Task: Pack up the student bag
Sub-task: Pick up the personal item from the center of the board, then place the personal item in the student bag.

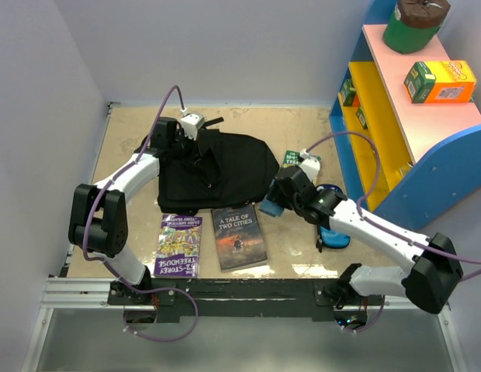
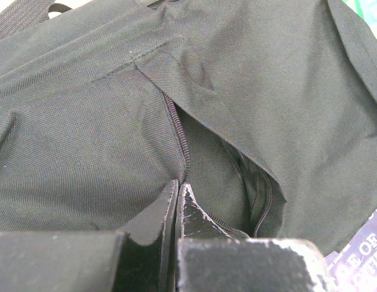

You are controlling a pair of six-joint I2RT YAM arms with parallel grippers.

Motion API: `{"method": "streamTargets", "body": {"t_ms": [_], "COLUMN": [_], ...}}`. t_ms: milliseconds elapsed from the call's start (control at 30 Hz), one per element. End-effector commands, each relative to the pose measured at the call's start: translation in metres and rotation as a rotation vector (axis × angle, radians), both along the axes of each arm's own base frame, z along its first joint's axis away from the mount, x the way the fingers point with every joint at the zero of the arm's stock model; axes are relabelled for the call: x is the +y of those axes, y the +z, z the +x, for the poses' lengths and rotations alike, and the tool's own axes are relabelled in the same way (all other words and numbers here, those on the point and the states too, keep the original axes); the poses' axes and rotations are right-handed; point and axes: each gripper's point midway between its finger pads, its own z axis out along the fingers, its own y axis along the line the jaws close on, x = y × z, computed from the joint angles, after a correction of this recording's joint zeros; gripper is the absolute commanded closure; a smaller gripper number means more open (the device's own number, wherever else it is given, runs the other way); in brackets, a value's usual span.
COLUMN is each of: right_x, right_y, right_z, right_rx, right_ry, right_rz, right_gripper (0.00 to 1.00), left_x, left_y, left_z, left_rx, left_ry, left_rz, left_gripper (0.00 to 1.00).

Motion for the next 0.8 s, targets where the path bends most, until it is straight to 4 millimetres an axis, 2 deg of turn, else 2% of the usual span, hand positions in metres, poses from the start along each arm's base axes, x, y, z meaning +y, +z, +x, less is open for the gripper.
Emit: {"method": "streamTargets", "body": {"t_ms": [0, 33, 67, 100, 133, 167, 200, 233, 267, 300, 333, 400, 500, 533, 633, 667, 733, 767], "right_x": [0.05, 0.061, 0.069, 0.077, 0.087, 0.094, 0.109, 0.12, 0.125, 0.133, 0.142, 0.156, 0.173, 0.181, 0.194, 0.196, 0.207, 0.21], "right_y": [0.047, 0.064, 0.053, 0.057, 0.072, 0.071, 0.059, 0.069, 0.069, 0.053, 0.061, 0.06, 0.048, 0.039, 0.03, 0.018, 0.023, 0.016], "right_z": [0.042, 0.054, 0.064, 0.073, 0.084, 0.092, 0.11, 0.118, 0.124, 0.132, 0.138, 0.146, 0.156, 0.159, 0.161, 0.162, 0.163, 0.163], "right_rx": [-0.142, -0.18, -0.169, -0.199, -0.236, -0.245, -0.259, -0.285, -0.295, -0.286, -0.306, -0.333, -0.338, -0.329, -0.326, -0.316, -0.348, -0.346], "right_ry": [0.117, 0.127, 0.129, 0.141, 0.14, 0.144, 0.138, 0.135, 0.129, 0.127, 0.127, 0.13, 0.129, 0.14, 0.154, 0.157, 0.168, 0.175], "right_rz": [0.029, 0.044, 0.009, 0.003, 0.017, 0.01, -0.021, -0.01, -0.012, -0.028, -0.01, 0.006, 0.013, 0.01, 0.0, -0.021, -0.017, -0.031], "right_gripper": [0.51, 0.51, 0.51, 0.51, 0.5, 0.5, 0.49, 0.49, 0.49, 0.49, 0.49, 0.48, 0.48, 0.48, 0.47, 0.47, 0.47, 0.46], "left_x": [-0.008, -0.008, -0.008, -0.009, -0.01, -0.012, -0.013, -0.013, -0.014, -0.014, -0.014, -0.013, -0.012, -0.01, -0.009, -0.01, -0.01, -0.01], "left_y": [0.022, 0.023, 0.023, 0.023, 0.025, 0.025, 0.024, 0.024, 0.024, 0.025, 0.025, 0.027, 0.028, 0.029, 0.026, 0.027, 0.023, 0.023], "left_z": [0.0, 0.0, 0.0, 0.0, 0.0, 0.0, 0.0, 0.0, -0.001, 0.0, 0.0, 0.002, 0.003, 0.004, 0.004, 0.004, 0.004, 0.004], "left_rx": [-0.019, -0.02, -0.016, -0.013, -0.015, -0.012, -0.008, 0.007, 0.009, 0.009, 0.01, 0.005, 0.004, 0.003, 0.011, 0.009, 0.019, 0.021], "left_ry": [-0.023, -0.025, -0.027, -0.028, -0.031, -0.038, -0.04, -0.025, -0.028, -0.026, -0.028, -0.026, -0.022, -0.019, -0.019, -0.021, -0.022, -0.023], "left_rz": [-0.055, -0.057, -0.063, -0.066, -0.069, -0.073, -0.076, -0.095, -0.096, -0.099, -0.099, -0.092, -0.088, -0.089, -0.091, -0.091, -0.093, -0.096], "left_gripper": [1.0, 1.0, 1.0, 1.0, 1.0, 1.0, 1.0, 1.0, 1.0, 1.0, 1.0, 1.0, 1.0, 1.0, 1.0, 1.0, 1.0, 1.0]}}
